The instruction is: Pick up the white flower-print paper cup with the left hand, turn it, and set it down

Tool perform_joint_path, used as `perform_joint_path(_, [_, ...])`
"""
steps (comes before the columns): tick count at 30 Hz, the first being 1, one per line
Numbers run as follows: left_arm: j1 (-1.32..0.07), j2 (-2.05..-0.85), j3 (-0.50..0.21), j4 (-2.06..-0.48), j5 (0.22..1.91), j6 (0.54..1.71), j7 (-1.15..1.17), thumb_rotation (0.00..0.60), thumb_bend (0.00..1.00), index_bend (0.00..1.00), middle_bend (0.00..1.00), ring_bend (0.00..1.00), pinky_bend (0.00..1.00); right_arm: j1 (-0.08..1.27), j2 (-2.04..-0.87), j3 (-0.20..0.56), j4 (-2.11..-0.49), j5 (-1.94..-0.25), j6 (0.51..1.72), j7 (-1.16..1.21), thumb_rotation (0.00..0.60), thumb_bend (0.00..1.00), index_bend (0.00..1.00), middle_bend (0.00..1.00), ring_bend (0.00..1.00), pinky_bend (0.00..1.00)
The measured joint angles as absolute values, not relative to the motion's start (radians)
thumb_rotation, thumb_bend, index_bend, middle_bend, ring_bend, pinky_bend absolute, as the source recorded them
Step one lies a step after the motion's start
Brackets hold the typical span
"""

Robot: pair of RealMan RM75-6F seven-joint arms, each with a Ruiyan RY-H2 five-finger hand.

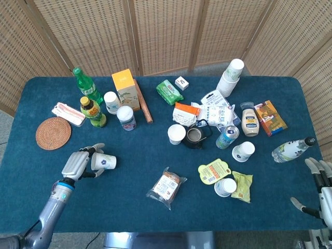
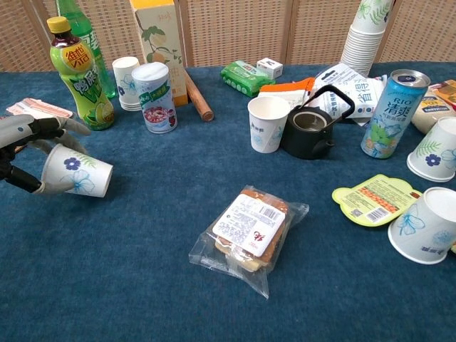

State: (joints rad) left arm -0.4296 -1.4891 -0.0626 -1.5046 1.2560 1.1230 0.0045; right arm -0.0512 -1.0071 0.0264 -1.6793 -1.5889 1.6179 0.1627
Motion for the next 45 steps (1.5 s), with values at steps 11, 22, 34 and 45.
perform_joint_path(11, [-0.426, -1.390, -0.058, -1.716, 1.099, 1.148, 0.369, 0.600, 0.31, 0.11, 0.00, 0.00, 0.00, -0.052, -1.007, 0.024, -1.682, -1.594, 1.620, 0.159, 0.600, 0.09, 0.00, 0.00, 0.00, 0.07])
perform_joint_path(22, [-0.497, -1.400, -0.082, -1.785, 1.011, 1.144, 0.600, 0.600, 0.31, 0.09, 0.00, 0.00, 0.00, -0.052, -1.004, 0.024, -1.683, -1.595, 1.621, 0.164, 0.600, 0.10, 0.00, 0.00, 0.00, 0.07])
perform_joint_path(34, [-0.611, -1.494, -0.098, -1.837, 0.788, 1.179, 0.892, 0.600, 0.31, 0.08, 0.00, 0.00, 0.00, -0.052, -1.000, 0.025, -1.679, -1.590, 1.620, 0.182, 0.600, 0.09, 0.00, 0.00, 0.00, 0.07])
perform_joint_path(45, [-0.672, -1.542, -0.107, -1.818, 0.684, 1.229, 0.958, 0.600, 0.31, 0.09, 0.01, 0.00, 0.00, -0.052, -0.996, 0.028, -1.675, -1.584, 1.617, 0.200, 0.600, 0.10, 0.00, 0.00, 0.00, 0.07])
